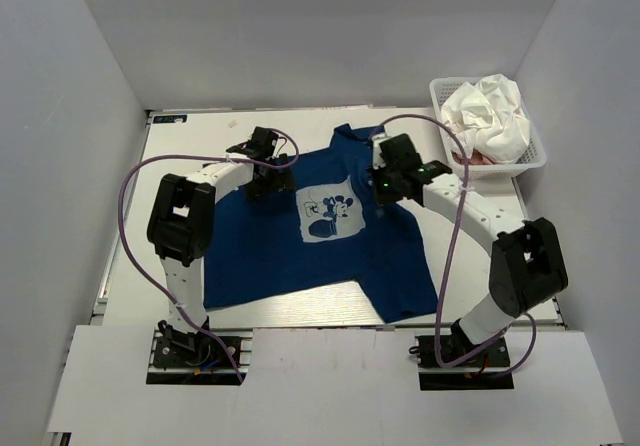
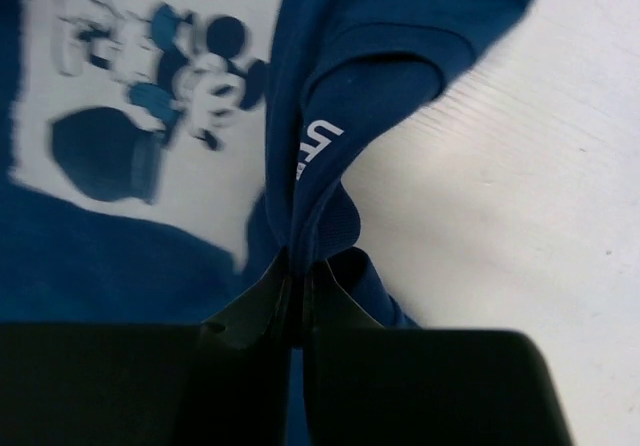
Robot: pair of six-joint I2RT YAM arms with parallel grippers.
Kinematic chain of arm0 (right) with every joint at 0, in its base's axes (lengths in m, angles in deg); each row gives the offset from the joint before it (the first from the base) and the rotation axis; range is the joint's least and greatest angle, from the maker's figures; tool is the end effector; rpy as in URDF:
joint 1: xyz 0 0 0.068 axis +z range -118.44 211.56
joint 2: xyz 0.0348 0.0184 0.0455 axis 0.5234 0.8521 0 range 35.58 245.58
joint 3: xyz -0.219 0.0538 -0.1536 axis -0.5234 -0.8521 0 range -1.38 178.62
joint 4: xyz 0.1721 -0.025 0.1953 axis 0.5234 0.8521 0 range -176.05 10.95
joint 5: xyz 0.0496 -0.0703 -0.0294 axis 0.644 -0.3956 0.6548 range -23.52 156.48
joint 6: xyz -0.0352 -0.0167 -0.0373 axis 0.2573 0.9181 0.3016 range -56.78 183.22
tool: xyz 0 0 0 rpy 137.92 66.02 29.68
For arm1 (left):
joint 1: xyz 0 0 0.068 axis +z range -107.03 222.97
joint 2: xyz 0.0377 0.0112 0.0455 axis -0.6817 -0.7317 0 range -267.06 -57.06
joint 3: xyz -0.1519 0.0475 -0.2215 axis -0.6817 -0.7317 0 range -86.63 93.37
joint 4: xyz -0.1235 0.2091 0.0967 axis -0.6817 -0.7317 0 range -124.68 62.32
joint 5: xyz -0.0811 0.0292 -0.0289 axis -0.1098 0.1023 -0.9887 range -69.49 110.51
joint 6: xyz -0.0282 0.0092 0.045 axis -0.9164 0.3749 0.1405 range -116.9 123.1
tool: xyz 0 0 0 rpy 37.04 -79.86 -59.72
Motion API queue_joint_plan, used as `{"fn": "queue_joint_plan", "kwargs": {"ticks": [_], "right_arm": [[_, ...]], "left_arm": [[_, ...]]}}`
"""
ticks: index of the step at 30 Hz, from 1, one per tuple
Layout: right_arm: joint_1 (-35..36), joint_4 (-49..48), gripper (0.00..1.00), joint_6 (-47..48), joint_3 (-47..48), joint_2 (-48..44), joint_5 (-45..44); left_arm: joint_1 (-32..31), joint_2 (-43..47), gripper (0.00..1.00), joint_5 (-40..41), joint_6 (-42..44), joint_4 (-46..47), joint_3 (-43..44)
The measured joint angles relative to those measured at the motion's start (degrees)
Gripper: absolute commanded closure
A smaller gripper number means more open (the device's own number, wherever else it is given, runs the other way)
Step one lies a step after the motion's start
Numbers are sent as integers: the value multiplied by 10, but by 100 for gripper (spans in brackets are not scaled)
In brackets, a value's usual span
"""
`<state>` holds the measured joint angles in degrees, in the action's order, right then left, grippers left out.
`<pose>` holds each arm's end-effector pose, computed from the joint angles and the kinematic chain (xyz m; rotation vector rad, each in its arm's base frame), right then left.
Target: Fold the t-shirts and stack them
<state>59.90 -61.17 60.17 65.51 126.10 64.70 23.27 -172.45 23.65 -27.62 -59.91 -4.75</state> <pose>0.3030 0.1622 0.2522 -0.5174 2.3724 0.2123 0.3918 -0.1383 0.1668 -0.2781 2.7156 -0.1824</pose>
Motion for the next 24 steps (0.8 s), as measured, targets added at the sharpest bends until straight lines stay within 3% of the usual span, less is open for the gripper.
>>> {"fn": "queue_joint_plan", "kwargs": {"ticks": [4,8,11,12,13,14,15,17,18,20,24], "right_arm": [[92,59,100,-55,71,31,-73],[189,123,100,-103,196,161,-152],[242,159,83,-131,268,258,-200],[255,165,67,-137,279,278,-207],[268,171,61,-145,283,290,-210],[278,174,55,-148,281,293,-209],[285,174,39,-149,275,289,-207],[287,142,25,-143,239,251,-174],[287,135,25,-146,229,239,-167],[279,75,13,-141,160,169,-129],[243,-7,10,-148,68,38,-55]], "left_arm": [[0,0,0,4,0,0,-1],[1,8,0,9,0,4,-14],[5,20,0,11,-2,9,-31],[7,24,0,14,-3,9,-36],[9,26,0,17,-3,7,-40],[10,28,0,20,-4,7,-43],[12,29,0,22,-4,5,-44],[12,30,0,26,-4,3,-45],[12,30,0,28,-4,2,-45],[12,30,0,33,-3,1,-46],[12,33,0,40,-3,-1,-50]]}}
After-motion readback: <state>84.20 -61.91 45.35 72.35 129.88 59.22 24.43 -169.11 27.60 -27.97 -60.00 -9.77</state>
